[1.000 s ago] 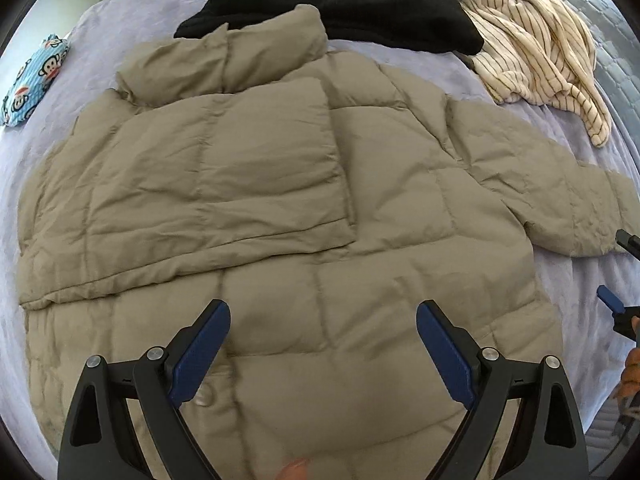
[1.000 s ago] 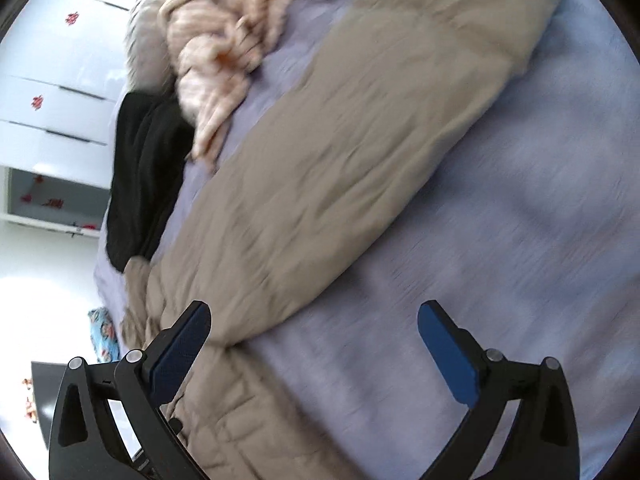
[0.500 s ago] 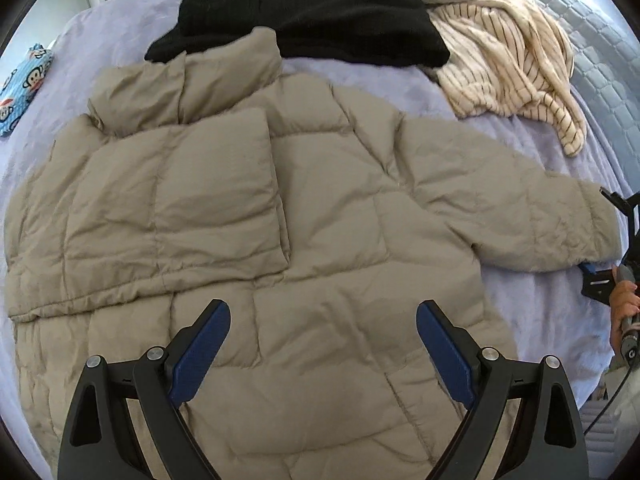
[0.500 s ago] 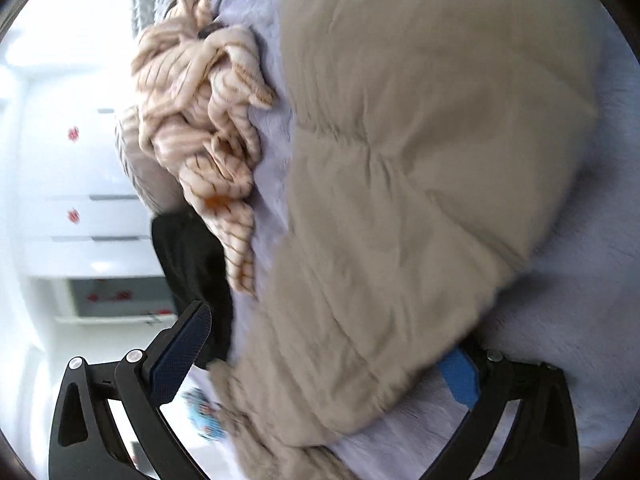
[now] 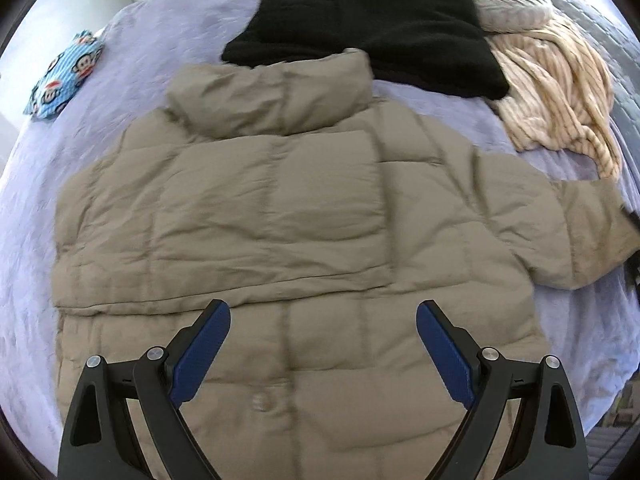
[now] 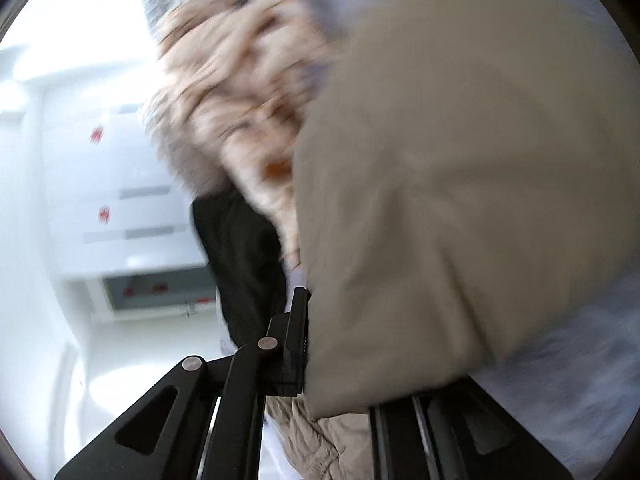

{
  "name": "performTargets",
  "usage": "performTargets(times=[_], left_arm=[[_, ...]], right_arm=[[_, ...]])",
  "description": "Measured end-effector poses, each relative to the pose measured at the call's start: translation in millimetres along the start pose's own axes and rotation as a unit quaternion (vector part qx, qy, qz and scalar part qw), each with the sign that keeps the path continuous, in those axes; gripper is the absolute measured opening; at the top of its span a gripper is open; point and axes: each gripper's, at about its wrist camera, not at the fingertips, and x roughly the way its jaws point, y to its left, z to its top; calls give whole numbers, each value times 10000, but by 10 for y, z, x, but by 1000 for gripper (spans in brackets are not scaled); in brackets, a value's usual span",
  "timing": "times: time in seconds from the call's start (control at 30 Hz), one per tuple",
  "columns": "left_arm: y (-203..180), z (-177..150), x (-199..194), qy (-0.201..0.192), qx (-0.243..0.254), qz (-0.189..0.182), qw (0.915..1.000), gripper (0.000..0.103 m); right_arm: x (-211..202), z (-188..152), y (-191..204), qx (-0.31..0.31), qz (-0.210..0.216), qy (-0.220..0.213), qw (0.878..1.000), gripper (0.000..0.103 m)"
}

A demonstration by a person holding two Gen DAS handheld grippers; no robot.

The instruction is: Fold large clothes

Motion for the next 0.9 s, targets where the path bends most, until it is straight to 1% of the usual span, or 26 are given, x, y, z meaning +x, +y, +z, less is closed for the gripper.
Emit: performTargets(times=[0.07,0.13,0.2,0.23,0.27,0.33,0.37,0.43,0.47,0.53,0.63,0.7,0.73,0.9], left_arm=[[148,-4,22,-7,-28,156,9999,95],[287,-13,32,2,-57,301,9995,95],[427,-34,24,-13,-101,391,9992,95],[486,-42,22,-22,-116,423,9990,95],[540,-49,25,-18,-130,454,9989,95],[677,-65,37,3,-193,527,9984,95],[733,-69,40,9,-232,543,9983,95],[866,-81,48,12,-335,543,9980,95],[912,-89,52,13,-374,552,9978,95],[1021,-107,69,25,-460,574,9973,95],[1146,-126,90,25,-552,595,9967,95],[1222,-136,110,15,-591,603,9964,95],[1250,-140,118,10,-601,609,9963,95],[1350,-141,193,48,-626,622,9961,95]], right_arm=[[139,-147,349,-542,-4,156,9984,10],[334,-357,722,-1201,-57,377,9920,10],[585,-645,1111,-1922,-137,606,9794,10],[667,-770,1208,-2142,-155,677,9743,10],[784,-924,1355,-2426,-176,784,9668,10],[1051,-1276,1630,-3008,-238,1029,9478,10],[1227,-1500,1760,-3338,-312,1185,9347,10],[1465,-1829,1841,-3665,-415,1454,9180,10],[1631,-2014,1847,-3779,-492,1641,9098,10],[1916,-2252,1750,-3834,-670,1917,9010,10],[2234,-2557,1546,-3789,-973,2251,8923,10],[2295,-2727,1364,-3678,-1114,2420,8909,10],[2339,-2755,1263,-3571,-1187,2504,8920,10],[2486,-2774,854,-3102,-1602,2681,8979,10]])
